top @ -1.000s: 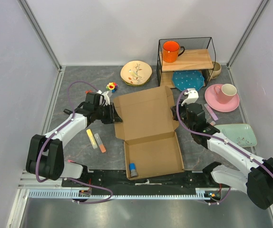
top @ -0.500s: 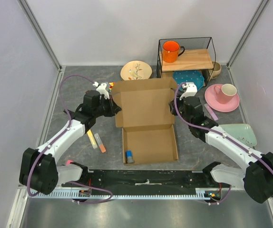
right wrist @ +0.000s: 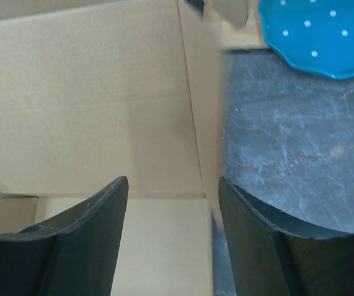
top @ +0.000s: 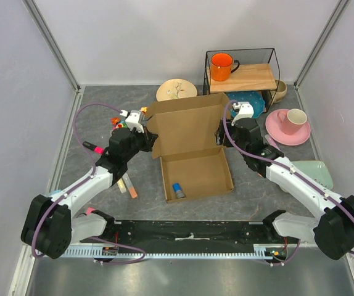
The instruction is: Fold the paper box
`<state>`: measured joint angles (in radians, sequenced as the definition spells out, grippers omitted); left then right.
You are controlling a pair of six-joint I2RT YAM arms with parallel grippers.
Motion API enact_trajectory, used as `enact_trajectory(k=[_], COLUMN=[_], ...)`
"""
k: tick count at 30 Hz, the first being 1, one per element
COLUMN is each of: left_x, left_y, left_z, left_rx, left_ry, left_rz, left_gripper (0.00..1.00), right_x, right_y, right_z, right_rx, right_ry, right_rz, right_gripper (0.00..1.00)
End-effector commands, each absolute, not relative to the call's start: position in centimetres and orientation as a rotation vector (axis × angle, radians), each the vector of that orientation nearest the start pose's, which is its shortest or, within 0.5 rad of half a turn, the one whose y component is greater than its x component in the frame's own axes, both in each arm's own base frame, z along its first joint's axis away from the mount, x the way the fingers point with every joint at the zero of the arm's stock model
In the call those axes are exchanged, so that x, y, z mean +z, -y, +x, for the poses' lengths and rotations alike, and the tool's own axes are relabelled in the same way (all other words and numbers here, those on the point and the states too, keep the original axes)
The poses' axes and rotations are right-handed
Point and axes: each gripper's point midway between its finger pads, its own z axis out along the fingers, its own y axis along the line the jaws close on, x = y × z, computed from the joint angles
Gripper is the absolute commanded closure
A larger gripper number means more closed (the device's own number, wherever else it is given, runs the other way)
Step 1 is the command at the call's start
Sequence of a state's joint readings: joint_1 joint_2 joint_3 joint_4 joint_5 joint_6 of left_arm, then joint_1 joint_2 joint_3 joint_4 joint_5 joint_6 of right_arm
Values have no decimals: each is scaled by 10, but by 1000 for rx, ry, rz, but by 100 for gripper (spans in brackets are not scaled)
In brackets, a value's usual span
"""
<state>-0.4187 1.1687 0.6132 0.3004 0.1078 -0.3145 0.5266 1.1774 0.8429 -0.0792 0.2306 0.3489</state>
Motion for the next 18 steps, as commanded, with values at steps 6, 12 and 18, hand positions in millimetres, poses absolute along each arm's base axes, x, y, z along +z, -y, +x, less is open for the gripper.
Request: enact_trajectory(k=[6,12,18], left_x=[209,198,196], left_y=[186,186,188], left_z=[354,352,349], left_rx=[-475,-430,-417], left_ry=[-1696,-1688,-1675], left_rz=[298,345,386], left_gripper=[98,98,98], right_x=[192,199,196], right_y=[-151,-150,-150], right_z=[332,342,358], right_rx=[203,138,59], right_ry=[-2081,-2109,-2128], right_rz=[-62,-91,-124], right_gripper=[27,26,26])
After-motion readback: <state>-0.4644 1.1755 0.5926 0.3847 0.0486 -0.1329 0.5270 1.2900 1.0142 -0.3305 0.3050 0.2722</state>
